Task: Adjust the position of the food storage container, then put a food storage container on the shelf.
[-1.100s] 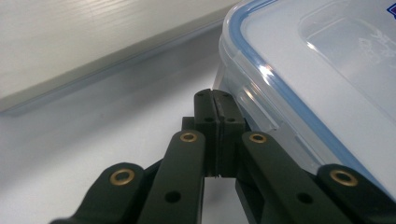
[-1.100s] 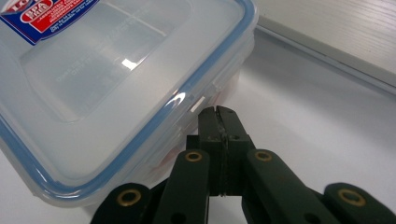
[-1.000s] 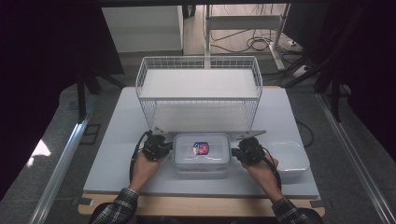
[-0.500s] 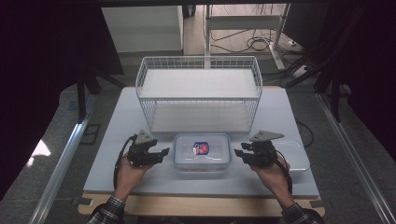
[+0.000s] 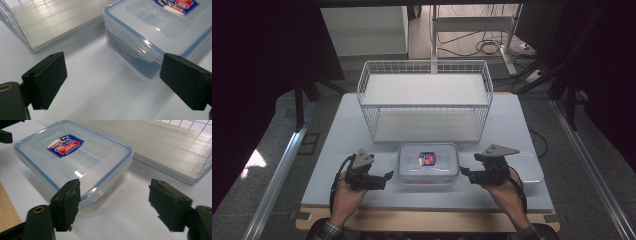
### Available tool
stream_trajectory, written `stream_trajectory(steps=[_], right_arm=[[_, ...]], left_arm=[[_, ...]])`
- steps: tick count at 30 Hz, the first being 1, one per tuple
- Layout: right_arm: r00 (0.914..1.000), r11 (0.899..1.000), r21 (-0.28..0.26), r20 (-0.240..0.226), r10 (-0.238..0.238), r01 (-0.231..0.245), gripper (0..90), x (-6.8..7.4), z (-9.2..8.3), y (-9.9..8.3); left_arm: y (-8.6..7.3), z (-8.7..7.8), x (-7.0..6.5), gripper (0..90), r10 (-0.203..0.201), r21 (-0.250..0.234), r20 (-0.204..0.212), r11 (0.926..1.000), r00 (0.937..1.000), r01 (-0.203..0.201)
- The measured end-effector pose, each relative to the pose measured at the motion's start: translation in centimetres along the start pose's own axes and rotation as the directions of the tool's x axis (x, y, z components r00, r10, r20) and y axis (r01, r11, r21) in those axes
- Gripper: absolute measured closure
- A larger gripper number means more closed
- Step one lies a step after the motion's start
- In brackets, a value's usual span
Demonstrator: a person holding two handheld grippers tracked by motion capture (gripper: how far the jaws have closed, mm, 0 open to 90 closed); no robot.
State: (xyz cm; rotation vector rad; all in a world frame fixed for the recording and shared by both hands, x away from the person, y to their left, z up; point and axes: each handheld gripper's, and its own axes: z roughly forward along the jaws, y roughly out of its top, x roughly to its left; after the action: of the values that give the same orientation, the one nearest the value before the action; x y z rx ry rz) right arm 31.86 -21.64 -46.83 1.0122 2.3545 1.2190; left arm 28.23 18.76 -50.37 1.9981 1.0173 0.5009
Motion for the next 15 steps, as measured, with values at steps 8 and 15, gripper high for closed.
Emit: stream_trajectory(steps=[8, 15], right_arm=[[0.9995, 1.000, 0.010, -0.031, 0.003, -0.003, 18.3, 0.36, 0.15, -0.60], [0.9988, 1.000, 0.003, -0.049, -0.008, 0.008, 13.4, 0.28, 0.32, -0.46]], left_arm=[[-0.36, -0.45, 0.01, 6.3, -0.014, -0.026, 0.011, 0.9996, 0.9998, 0.014], [0.09, -0.30, 0.01, 5.0, -0.036, -0.007, 0.033, 0.9993, 0.9988, 0.037]])
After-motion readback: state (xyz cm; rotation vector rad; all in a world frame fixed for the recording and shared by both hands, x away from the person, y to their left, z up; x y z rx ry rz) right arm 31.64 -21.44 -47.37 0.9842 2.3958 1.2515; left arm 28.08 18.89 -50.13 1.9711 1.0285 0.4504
